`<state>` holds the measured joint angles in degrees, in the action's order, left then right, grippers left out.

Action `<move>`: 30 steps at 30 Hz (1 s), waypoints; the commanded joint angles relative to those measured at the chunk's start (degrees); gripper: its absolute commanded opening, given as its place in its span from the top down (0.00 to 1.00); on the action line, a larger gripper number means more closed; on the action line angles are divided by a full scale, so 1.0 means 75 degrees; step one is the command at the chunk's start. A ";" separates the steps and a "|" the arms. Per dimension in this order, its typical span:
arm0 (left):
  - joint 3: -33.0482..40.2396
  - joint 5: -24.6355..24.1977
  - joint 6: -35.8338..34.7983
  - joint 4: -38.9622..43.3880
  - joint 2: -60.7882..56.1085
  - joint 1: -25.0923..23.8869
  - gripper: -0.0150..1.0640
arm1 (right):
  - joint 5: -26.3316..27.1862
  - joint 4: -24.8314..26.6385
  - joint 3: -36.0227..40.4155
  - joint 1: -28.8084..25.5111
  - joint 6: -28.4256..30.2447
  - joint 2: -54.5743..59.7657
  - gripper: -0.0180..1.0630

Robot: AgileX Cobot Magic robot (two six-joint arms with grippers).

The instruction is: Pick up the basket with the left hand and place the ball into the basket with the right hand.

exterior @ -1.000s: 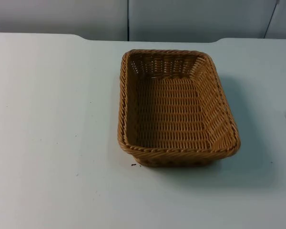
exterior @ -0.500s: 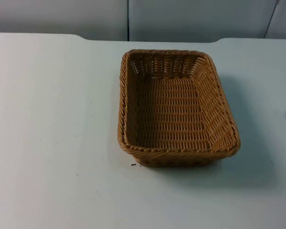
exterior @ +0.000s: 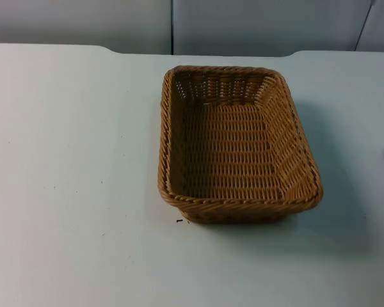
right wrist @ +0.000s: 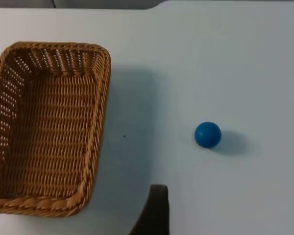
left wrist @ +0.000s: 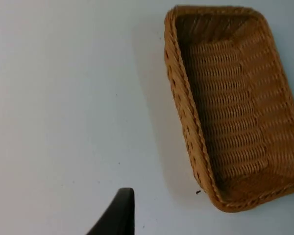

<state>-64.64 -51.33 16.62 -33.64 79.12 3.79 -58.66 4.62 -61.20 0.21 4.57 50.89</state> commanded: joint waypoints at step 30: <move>-0.3371 0.0666 0.0127 -0.1079 0.6844 0.1995 0.01 | 0.0374 0.0011 -0.0070 -0.0053 0.0183 0.0260 0.28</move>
<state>-89.20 -46.89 18.42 -41.45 129.74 17.94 -56.85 4.63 -61.29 0.21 5.78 52.78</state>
